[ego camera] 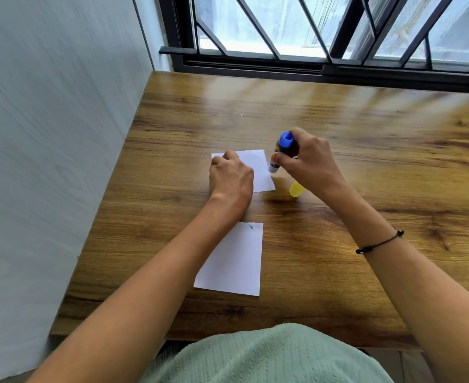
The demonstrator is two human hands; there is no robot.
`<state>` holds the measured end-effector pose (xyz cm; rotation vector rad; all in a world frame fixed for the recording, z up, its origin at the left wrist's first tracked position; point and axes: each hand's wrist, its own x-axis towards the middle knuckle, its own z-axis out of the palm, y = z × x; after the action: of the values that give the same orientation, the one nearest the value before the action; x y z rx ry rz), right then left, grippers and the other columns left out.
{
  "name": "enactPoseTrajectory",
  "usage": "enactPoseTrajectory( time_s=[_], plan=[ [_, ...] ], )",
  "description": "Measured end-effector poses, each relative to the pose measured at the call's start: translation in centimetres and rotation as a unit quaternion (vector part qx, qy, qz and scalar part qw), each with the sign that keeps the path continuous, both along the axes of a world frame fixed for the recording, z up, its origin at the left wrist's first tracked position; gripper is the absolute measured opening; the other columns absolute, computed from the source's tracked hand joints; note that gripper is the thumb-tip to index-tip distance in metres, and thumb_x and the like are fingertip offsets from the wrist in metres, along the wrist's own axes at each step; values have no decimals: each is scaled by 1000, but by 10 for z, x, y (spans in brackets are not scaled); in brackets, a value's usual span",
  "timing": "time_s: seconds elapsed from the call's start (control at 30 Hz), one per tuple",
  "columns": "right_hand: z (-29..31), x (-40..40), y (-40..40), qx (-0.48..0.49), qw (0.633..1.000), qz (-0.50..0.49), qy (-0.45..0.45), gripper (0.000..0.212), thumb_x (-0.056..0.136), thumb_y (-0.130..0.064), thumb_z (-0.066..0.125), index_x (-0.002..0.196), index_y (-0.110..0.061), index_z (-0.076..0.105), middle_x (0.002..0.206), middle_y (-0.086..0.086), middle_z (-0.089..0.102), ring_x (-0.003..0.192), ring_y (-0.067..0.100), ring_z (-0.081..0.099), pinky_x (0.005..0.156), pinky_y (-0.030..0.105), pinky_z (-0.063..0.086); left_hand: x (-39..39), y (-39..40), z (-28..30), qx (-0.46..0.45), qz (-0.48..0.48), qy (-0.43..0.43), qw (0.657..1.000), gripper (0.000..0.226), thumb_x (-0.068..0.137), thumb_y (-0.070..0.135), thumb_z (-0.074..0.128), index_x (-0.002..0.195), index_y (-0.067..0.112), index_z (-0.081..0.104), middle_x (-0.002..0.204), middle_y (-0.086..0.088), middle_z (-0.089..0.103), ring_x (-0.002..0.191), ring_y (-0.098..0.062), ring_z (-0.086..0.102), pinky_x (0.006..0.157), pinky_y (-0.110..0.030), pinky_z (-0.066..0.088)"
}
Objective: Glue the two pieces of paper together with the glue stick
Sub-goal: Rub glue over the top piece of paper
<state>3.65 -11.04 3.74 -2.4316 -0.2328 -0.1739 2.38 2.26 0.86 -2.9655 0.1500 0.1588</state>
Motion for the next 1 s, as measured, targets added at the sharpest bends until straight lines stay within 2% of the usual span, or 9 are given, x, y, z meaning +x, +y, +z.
enactPoseTrajectory(
  time_s=[0.1,0.27,0.37,0.53,0.73,1.0],
  plan=[
    [1,5,0,6,1000,-7,-3,23,79,-18,66,90,-1,55,80,12,57,77,29,52,69,35,40,-1,0,2,-8,1,5,1000,32,85,-2,42,115,-5,52,117,-24,47,103,-37,54,70,-33,44],
    [-1,15,4,17,1000,-8,1,22,79,-18,67,89,-2,56,77,9,56,72,24,48,64,28,34,-5,2,3,-38,27,14,999,28,85,3,51,112,-1,55,112,-21,52,101,-32,56,64,-32,37],
    [-4,21,11,31,999,-2,6,21,78,-18,67,89,-2,57,77,9,58,73,24,49,64,28,35,-4,5,5,-84,42,-1,996,24,86,9,56,108,0,56,108,-19,52,99,-32,56,64,-32,37],
    [-9,34,23,15,1000,9,-5,23,78,-18,67,89,-2,56,76,3,52,71,21,44,57,21,23,-4,4,6,-205,39,11,978,33,87,21,57,113,3,46,114,-17,49,102,-33,54,66,-33,33],
    [-11,48,32,0,1000,17,-2,25,79,-19,67,94,-3,56,78,1,52,72,19,44,63,22,28,-1,6,3,-215,39,52,975,38,86,26,56,114,1,48,119,-18,43,106,-35,51,69,-35,32],
    [-16,47,36,-15,999,31,12,25,78,-17,67,96,-3,55,80,3,52,73,22,44,65,25,29,-2,7,1,-222,35,48,973,40,87,26,55,118,3,46,119,-18,44,107,-34,51,69,-34,32]
  ],
)
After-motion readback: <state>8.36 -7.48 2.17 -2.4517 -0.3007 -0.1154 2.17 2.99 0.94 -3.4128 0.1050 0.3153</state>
